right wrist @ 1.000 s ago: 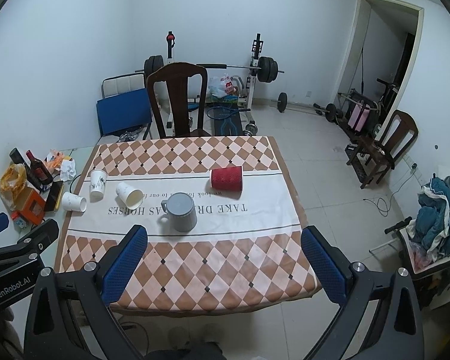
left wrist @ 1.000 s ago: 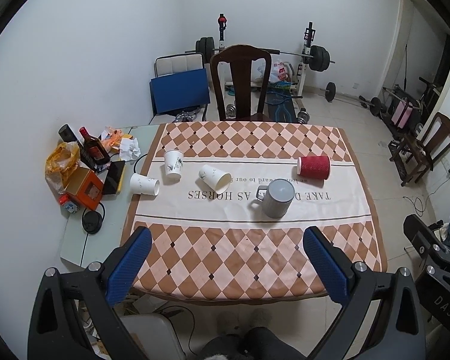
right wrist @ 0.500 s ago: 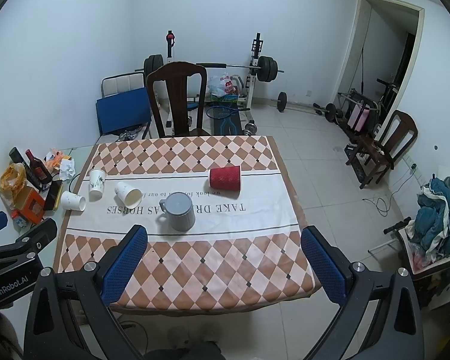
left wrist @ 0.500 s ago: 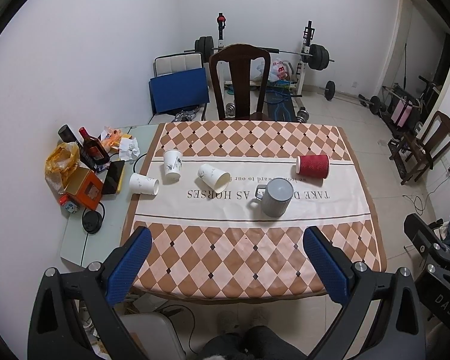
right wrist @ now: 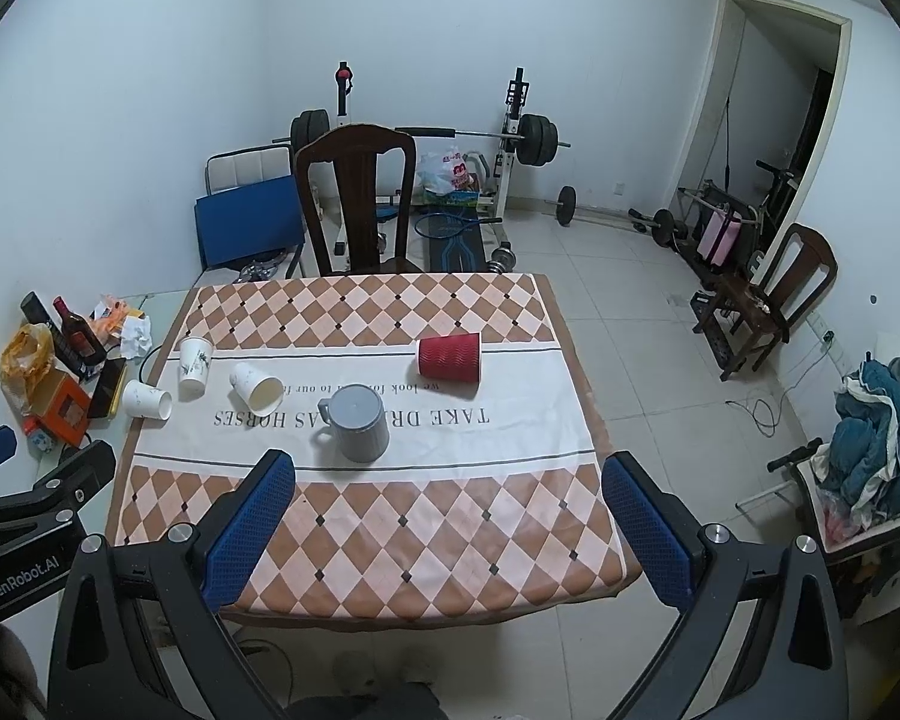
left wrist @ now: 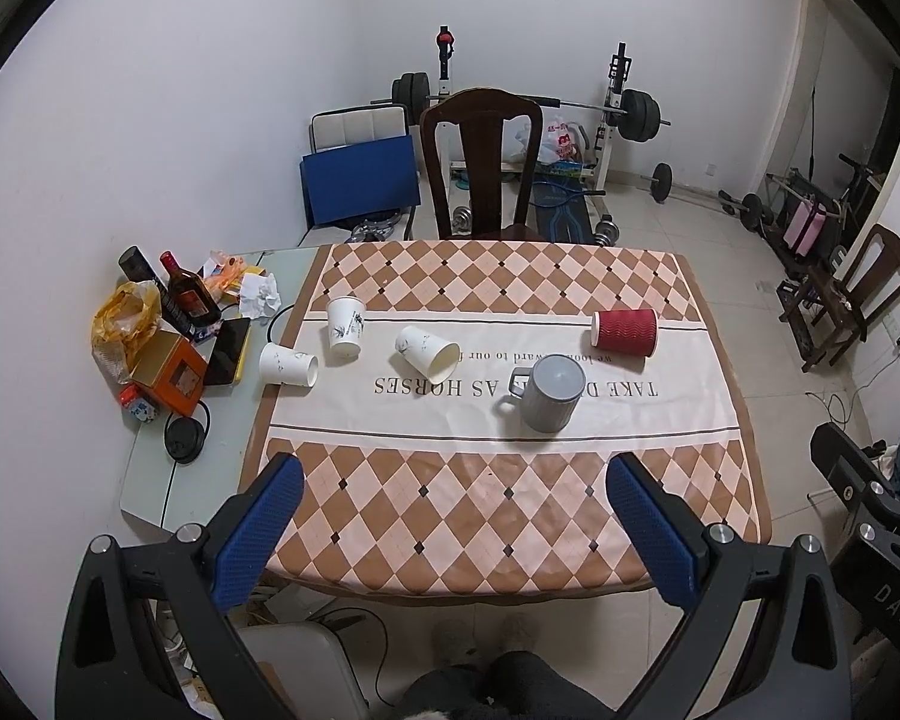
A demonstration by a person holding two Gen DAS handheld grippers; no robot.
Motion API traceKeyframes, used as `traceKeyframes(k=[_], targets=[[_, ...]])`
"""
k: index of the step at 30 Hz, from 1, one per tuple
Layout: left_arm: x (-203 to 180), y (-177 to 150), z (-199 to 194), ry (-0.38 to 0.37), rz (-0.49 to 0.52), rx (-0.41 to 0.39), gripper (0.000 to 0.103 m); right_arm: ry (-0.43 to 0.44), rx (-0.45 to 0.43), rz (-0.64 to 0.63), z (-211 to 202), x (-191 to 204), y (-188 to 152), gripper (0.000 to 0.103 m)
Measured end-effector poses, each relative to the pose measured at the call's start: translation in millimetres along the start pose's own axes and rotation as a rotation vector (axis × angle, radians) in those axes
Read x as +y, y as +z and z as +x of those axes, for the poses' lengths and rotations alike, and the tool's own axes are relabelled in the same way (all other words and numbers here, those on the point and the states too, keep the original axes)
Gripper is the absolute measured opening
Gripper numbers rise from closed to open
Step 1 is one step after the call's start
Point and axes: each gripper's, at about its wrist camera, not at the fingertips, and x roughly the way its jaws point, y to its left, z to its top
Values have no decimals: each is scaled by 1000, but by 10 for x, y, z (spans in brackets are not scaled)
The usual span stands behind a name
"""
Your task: Flip cup upside down
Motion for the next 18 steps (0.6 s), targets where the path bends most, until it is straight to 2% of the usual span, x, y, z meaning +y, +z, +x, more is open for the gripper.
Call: traceKeyframes(k=[18], targets=[[10, -6, 2, -3, 5, 2, 103, 7, -2, -6, -33, 17, -19, 103]])
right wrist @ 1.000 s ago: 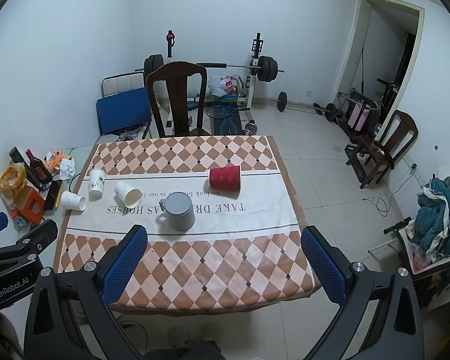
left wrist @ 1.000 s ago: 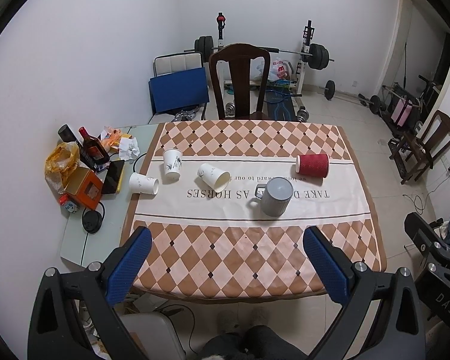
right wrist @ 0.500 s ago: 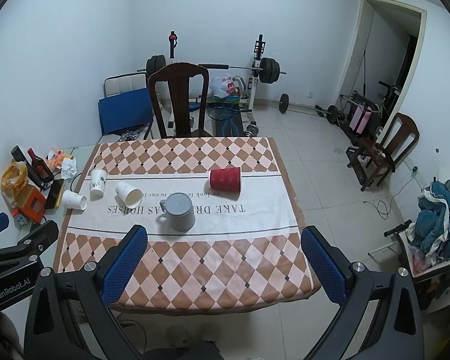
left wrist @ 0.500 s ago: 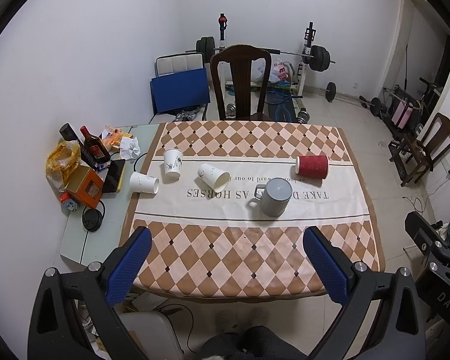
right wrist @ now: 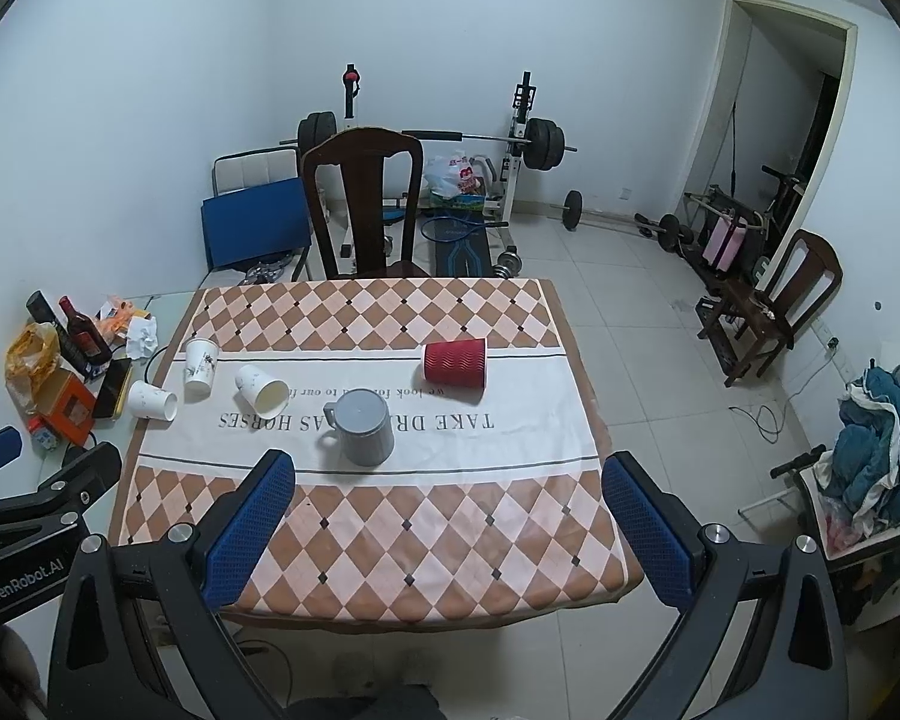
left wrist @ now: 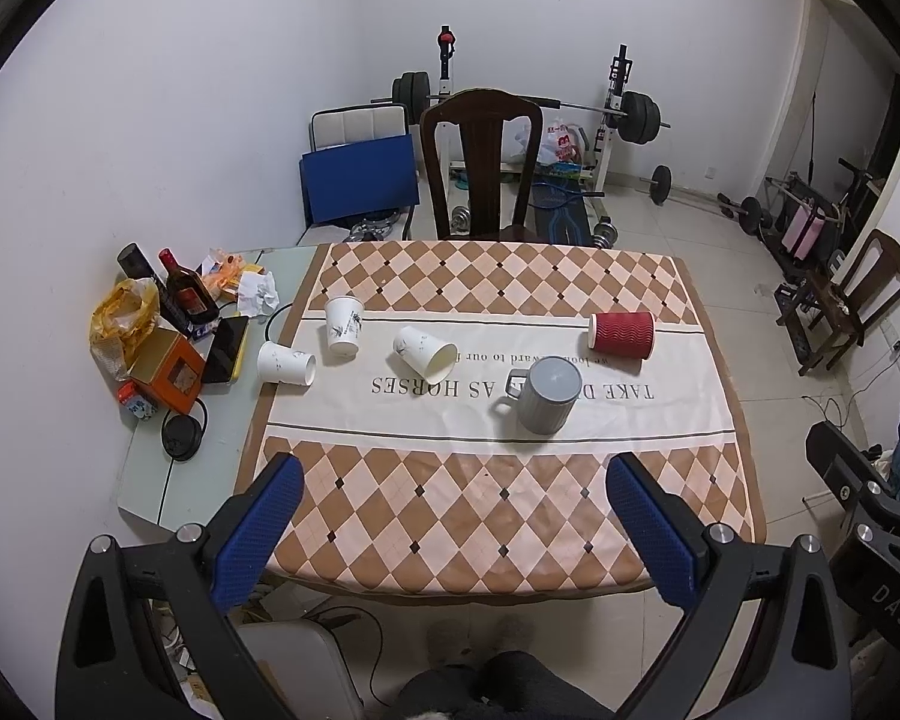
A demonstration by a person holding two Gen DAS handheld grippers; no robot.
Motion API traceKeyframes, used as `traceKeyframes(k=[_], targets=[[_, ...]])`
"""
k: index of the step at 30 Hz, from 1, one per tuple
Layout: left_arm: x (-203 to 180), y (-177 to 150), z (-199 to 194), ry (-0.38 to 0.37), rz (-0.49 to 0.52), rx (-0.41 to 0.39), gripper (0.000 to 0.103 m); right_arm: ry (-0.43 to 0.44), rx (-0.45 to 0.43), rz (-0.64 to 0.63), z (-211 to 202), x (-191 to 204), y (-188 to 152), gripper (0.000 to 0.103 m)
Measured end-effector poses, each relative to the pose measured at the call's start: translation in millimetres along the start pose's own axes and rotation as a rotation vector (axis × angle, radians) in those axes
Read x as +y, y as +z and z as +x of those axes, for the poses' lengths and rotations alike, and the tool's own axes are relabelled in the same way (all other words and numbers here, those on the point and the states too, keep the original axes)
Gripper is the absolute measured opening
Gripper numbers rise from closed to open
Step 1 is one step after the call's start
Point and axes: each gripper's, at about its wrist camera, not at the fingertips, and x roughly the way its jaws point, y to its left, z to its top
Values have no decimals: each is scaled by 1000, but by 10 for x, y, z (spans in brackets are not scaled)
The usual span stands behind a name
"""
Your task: Flip cup upside down
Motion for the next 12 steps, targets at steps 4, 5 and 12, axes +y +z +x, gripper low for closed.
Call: traceKeyframes(k=[4, 5, 12], targets=[[5, 2, 0, 1, 1, 0, 103, -2, 1, 0, 6, 4, 7, 103], [-1, 0, -5, 1, 0, 1, 103, -2, 2, 1, 7, 3, 9, 103], [-31, -43, -35, -3, -5, -10, 103, 1, 3, 3, -24, 24, 5, 103]])
